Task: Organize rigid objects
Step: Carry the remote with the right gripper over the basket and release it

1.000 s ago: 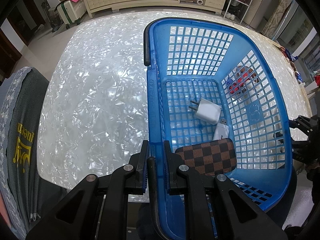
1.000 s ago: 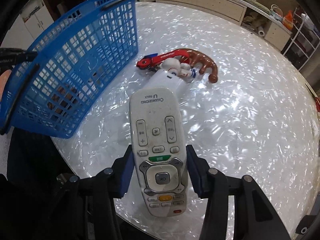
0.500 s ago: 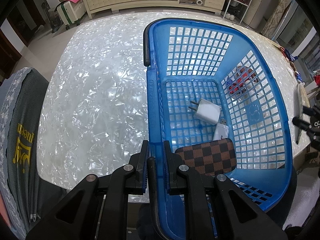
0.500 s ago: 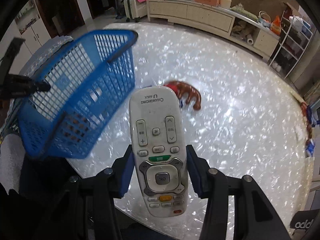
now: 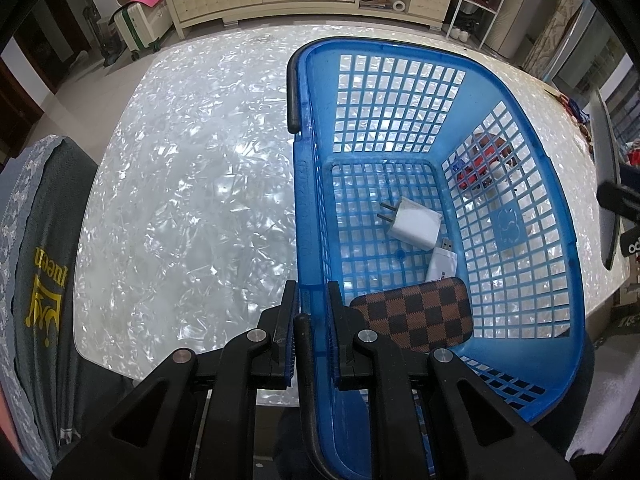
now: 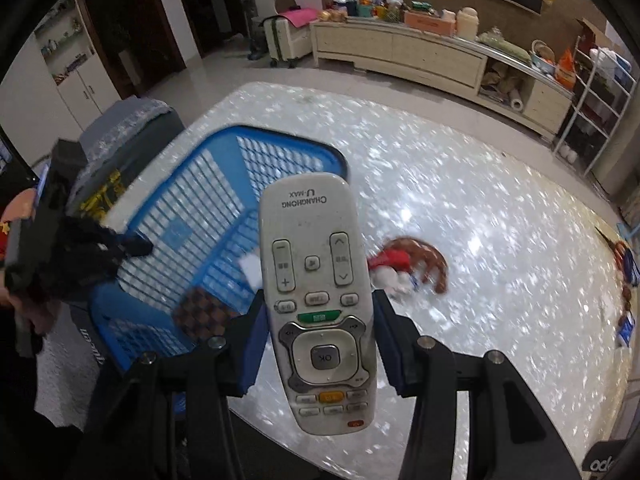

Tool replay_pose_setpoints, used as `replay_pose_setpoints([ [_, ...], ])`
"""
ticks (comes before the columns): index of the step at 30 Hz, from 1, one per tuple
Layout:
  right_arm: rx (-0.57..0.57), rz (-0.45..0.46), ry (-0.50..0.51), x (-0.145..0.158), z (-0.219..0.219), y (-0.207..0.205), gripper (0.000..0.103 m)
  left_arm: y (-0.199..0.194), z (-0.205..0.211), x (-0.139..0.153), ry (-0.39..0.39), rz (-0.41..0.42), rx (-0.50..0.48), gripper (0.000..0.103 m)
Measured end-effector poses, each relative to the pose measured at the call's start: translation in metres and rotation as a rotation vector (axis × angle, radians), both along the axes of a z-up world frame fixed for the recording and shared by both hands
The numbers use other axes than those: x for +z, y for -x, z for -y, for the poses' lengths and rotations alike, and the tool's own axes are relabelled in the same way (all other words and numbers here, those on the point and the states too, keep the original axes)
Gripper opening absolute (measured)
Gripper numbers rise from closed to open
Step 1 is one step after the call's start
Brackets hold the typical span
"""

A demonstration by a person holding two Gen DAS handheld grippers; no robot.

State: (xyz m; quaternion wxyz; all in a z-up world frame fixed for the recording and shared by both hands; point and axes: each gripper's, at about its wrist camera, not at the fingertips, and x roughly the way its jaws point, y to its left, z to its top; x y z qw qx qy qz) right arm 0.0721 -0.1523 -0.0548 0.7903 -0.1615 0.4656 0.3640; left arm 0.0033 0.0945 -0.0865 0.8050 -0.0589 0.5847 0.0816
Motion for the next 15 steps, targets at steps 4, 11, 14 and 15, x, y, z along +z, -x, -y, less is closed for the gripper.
replay_pose_setpoints([
  [4, 0.038, 0.011, 0.005, 0.007, -0.027, 0.001, 0.047, 0.0, 0.0, 0.0, -0.002, -0.001, -0.001, 0.014],
  [11, 0.101, 0.02, 0.024, 0.013, -0.066, 0.004, 0.047, 0.0, 0.0, 0.0, -0.004, 0.0, 0.001, 0.014],
  [14, 0.114, 0.014, 0.045, 0.007, -0.078, 0.004, 0.047, 0.001, -0.001, 0.0, -0.005, 0.001, -0.001, 0.014],
  [15, 0.119, 0.008, 0.05, 0.005, -0.083, 0.005, 0.047, 0.001, -0.001, 0.0, -0.002, 0.001, -0.001, 0.014],
])
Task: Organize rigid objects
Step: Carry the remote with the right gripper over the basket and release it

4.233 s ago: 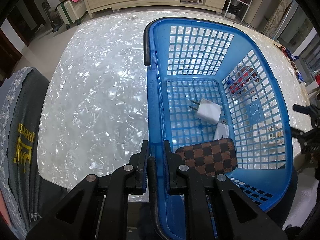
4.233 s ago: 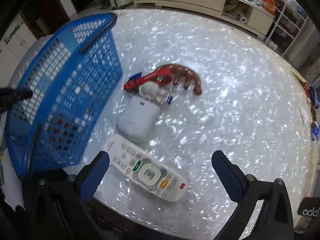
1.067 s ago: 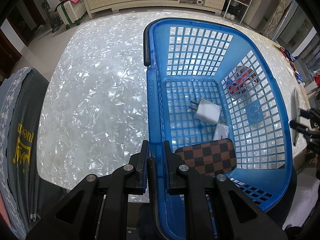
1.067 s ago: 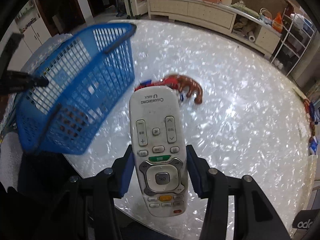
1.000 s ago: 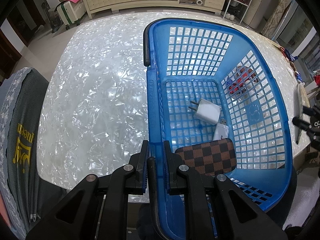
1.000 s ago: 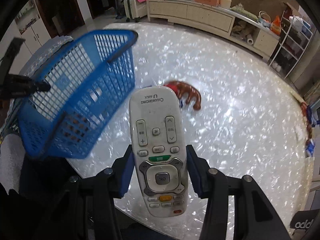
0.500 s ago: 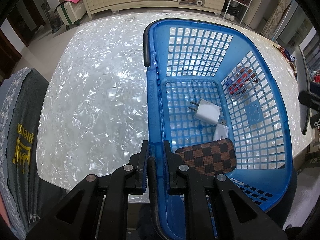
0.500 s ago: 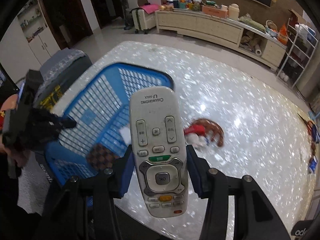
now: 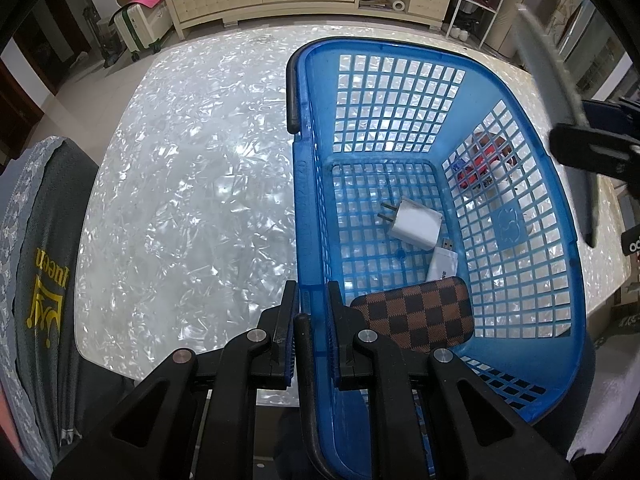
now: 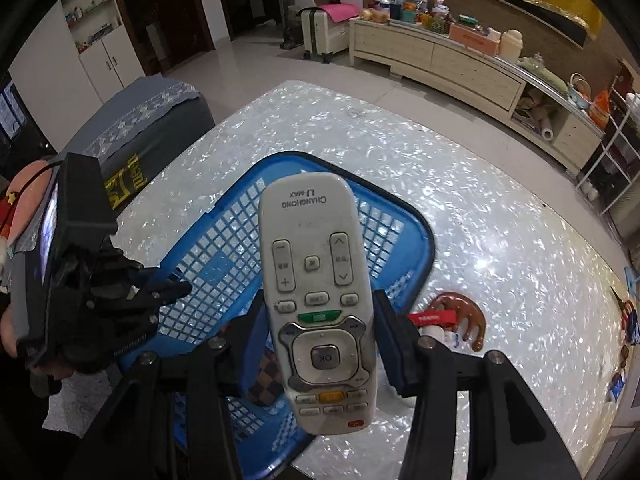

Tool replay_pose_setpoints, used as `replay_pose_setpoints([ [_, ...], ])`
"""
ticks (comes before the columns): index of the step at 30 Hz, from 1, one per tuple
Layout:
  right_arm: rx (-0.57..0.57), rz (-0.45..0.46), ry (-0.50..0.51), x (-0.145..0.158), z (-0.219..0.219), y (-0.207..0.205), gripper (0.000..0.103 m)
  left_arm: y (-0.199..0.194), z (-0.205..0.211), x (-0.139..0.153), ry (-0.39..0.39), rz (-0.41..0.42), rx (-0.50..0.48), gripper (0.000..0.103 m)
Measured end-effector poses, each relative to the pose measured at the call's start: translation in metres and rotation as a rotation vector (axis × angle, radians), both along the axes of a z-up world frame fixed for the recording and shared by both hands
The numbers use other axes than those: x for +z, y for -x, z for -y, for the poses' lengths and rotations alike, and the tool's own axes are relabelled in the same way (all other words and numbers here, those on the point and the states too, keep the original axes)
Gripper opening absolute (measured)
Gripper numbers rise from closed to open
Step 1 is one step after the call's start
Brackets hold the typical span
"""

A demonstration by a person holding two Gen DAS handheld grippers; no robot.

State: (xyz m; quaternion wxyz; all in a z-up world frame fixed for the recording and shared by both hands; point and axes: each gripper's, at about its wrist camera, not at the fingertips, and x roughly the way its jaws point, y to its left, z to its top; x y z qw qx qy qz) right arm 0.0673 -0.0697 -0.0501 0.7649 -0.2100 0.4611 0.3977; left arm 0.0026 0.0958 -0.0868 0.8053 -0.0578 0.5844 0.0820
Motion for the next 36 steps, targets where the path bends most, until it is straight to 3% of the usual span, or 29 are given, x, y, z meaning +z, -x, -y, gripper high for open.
replay_pose_setpoints([
  [24, 0.042, -0.061, 0.082, -0.057, -0.041, -0.001, 0.047, 0.0, 0.0, 0.0, 0.003, 0.005, -0.001, 0.014],
  [36, 0.03, -0.043, 0.084, -0.057, -0.042, 0.0, 0.047, 0.0, 0.0, 0.0, -0.005, 0.003, -0.001, 0.015],
])
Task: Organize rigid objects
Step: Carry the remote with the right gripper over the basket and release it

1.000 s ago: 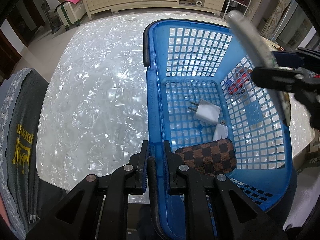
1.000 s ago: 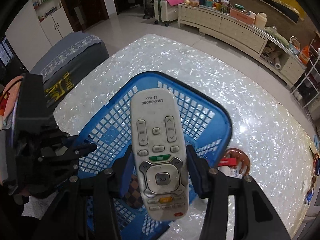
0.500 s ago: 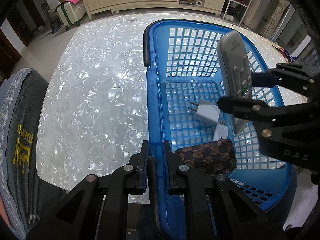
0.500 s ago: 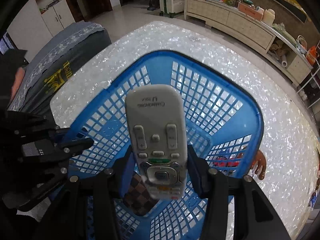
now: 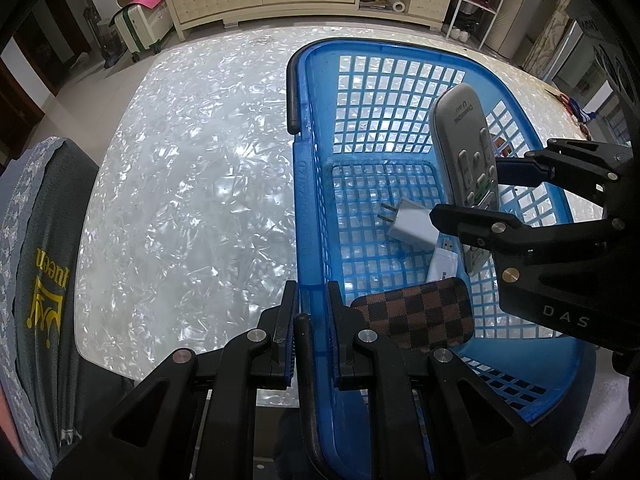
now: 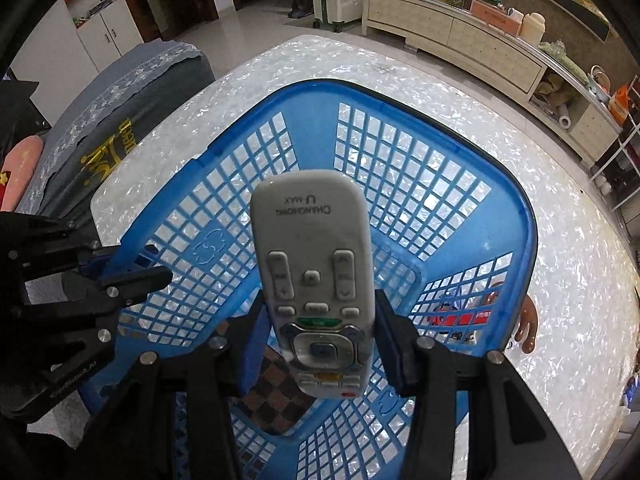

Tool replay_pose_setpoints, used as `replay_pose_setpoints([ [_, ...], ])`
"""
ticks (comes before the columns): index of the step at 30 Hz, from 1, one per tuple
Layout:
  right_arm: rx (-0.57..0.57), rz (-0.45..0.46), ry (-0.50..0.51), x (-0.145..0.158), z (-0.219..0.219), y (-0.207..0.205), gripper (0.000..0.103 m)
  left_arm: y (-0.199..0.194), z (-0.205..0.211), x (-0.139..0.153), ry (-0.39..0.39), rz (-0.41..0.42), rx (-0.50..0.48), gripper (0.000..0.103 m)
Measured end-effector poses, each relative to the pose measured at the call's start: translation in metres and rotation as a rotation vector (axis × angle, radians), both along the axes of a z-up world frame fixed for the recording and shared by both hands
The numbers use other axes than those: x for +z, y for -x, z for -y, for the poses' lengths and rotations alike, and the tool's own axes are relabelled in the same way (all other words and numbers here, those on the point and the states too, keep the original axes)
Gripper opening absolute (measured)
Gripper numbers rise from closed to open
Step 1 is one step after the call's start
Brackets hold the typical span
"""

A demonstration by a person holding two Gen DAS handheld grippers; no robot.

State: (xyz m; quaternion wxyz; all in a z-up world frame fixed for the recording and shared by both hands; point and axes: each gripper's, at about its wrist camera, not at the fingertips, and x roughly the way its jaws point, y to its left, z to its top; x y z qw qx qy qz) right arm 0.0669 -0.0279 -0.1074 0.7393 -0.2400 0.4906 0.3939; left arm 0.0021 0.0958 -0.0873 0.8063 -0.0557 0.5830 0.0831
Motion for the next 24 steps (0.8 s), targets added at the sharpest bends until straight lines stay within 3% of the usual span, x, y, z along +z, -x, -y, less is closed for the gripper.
replay_pose_setpoints([
  [12, -0.008, 0.001, -0.026, 0.0, 0.004, 0.001, 0.049, -0.001, 0.001, 0.0, -0.002, -0.001, -0.001, 0.015],
  [13, -0.014, 0.003, -0.039, 0.001, 0.005, 0.001, 0.053, -0.001, 0.001, 0.0, -0.002, -0.001, -0.001, 0.015],
  [15, -0.006, -0.002, -0.059, 0.003, 0.008, 0.001, 0.073, -0.001, 0.002, 0.001, -0.004, -0.001, -0.002, 0.015],
  [16, 0.003, -0.001, -0.069, 0.005, 0.01, 0.002, 0.076, -0.001, 0.002, 0.001, -0.003, -0.001, -0.002, 0.015],
  [18, 0.01, 0.015, -0.082, 0.008, 0.012, 0.004, 0.096, -0.001, 0.002, 0.001, -0.004, -0.001, -0.002, 0.015],
  [20, 0.021, 0.017, -0.104, 0.012, 0.015, 0.006, 0.103, -0.002, 0.003, 0.001, -0.007, -0.001, -0.001, 0.015],
  [24, 0.012, 0.046, -0.107, 0.019, 0.018, 0.008, 0.103, -0.002, 0.003, 0.0, -0.008, 0.0, -0.001, 0.015],
])
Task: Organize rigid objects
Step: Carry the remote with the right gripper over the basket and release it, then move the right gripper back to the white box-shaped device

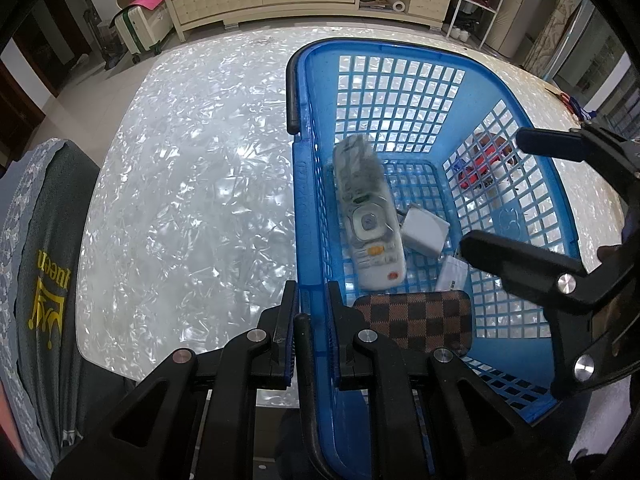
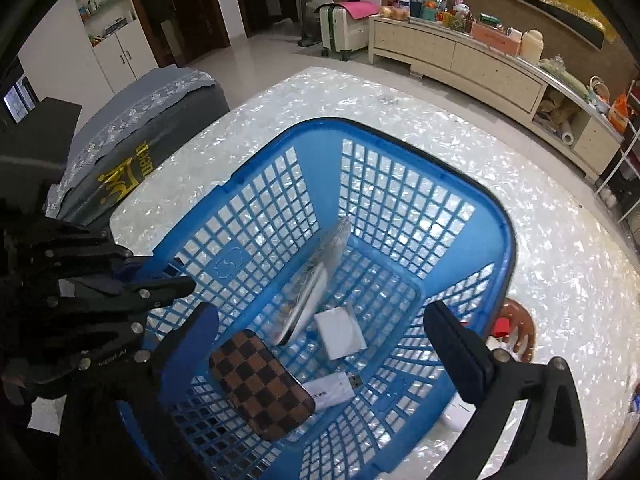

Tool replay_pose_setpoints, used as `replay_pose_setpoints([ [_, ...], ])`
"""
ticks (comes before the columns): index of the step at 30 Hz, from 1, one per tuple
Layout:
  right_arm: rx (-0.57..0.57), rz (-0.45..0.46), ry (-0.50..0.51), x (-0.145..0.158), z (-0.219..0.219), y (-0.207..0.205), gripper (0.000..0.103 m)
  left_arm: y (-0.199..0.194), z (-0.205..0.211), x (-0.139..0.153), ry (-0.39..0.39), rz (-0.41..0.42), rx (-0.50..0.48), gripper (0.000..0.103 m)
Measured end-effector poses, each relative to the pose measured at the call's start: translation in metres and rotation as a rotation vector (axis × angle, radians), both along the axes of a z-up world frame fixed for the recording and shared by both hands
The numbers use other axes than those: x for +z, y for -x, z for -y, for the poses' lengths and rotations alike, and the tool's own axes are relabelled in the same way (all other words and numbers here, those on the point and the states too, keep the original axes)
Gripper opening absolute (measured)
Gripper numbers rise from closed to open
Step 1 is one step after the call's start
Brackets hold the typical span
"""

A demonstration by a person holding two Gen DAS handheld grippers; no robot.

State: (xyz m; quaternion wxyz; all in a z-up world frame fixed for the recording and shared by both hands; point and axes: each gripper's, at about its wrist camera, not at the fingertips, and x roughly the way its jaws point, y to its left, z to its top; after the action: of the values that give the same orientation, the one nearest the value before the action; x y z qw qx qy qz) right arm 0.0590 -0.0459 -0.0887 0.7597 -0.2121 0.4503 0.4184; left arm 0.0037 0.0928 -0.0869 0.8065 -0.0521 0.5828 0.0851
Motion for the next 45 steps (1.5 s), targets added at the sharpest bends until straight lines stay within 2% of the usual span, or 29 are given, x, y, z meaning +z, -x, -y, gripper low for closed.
replay_pose_setpoints([
  [4, -0.012, 0.03, 0.011, 0.007, 0.007, 0.001, 0.103, 0.0, 0.0, 0.0, 0.001, 0.0, 0.0, 0.015],
  [13, -0.043, 0.031, 0.021, 0.023, 0.035, -0.01, 0.103, 0.0, 0.001, 0.0, 0.0, -0.001, 0.002, 0.014],
  [22, -0.158, 0.004, 0.027, 0.027, 0.089, -0.036, 0.103, 0.001, 0.001, 0.0, -0.003, -0.002, 0.003, 0.014],
  [25, -0.204, -0.02, 0.031, 0.02, 0.108, -0.046, 0.103, 0.0, 0.002, 0.0, -0.004, -0.002, 0.003, 0.014],
  [33, -0.317, -0.153, 0.032, -0.017, 0.139, -0.069, 0.103, 0.0, 0.002, 0.001, -0.008, -0.003, 0.007, 0.014],
  [41, -0.388, -0.276, 0.041, -0.055, 0.141, -0.083, 0.103, 0.0, 0.0, 0.001, -0.002, -0.003, 0.004, 0.014],
  [45, -0.4, -0.305, 0.046, -0.067, 0.137, -0.087, 0.103, 0.0, 0.0, 0.001, 0.0, -0.001, 0.003, 0.014],
])
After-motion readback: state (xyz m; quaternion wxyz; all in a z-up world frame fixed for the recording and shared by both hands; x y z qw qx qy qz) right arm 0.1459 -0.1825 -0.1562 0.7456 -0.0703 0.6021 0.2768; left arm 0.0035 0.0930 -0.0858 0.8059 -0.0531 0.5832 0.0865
